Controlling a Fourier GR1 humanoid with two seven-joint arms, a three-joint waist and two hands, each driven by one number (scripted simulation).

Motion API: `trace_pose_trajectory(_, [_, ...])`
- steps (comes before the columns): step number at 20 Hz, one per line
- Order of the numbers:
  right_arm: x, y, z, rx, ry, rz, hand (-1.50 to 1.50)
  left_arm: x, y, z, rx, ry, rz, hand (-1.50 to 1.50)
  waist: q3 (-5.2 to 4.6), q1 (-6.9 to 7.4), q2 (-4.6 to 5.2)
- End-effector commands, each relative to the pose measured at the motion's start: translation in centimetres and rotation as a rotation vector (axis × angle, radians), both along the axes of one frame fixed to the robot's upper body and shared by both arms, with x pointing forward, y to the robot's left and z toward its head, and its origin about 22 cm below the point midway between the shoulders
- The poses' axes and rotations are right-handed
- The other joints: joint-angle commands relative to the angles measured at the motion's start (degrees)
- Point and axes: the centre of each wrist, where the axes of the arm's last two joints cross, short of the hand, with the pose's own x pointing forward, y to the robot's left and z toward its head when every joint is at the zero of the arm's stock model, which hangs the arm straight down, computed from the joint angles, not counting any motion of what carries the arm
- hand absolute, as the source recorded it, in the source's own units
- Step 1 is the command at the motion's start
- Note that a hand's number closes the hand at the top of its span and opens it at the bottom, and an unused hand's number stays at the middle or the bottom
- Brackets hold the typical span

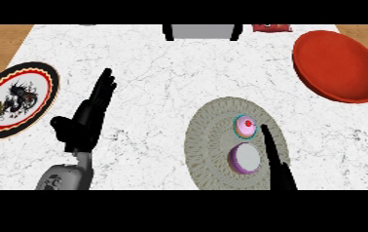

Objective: Pick the can from the placemat and place it in the bowl

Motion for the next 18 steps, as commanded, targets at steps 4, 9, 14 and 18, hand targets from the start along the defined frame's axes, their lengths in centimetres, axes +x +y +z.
trace_pose_trajectory(4, [1.7, 0.6, -3.1, -0.13, 0.079, -0.002, -1.5, -0.1, 0.2, -0.1, 0.001, 0.0, 0.01, 0.0, 0.0, 0.14, 0.02])
trace_pose_trajectory(9, [3.6, -0.6, -3.1, -0.068, 0.092, 0.036, -1.5, 0.1, 1.6, 1.0, 0.002, 0.013, -0.006, 0.0, 0.01, 0.17, 0.01])
trace_pose_trajectory(14, [2.1, 1.2, -4.0, -0.233, 0.059, 0.237, 1.5, -0.8, 0.5, -1.3, -0.001, -0.001, -0.004, 0.0, -0.01, 0.41, 0.02])
trace_pose_trajectory(18, [0.9, 1.9, -4.2, -0.234, 0.038, 0.26, 1.5, 0.0, 0.8, -0.7, 0.0, -0.012, 0.013, 0.0, -0.01, 0.03, 0.01])
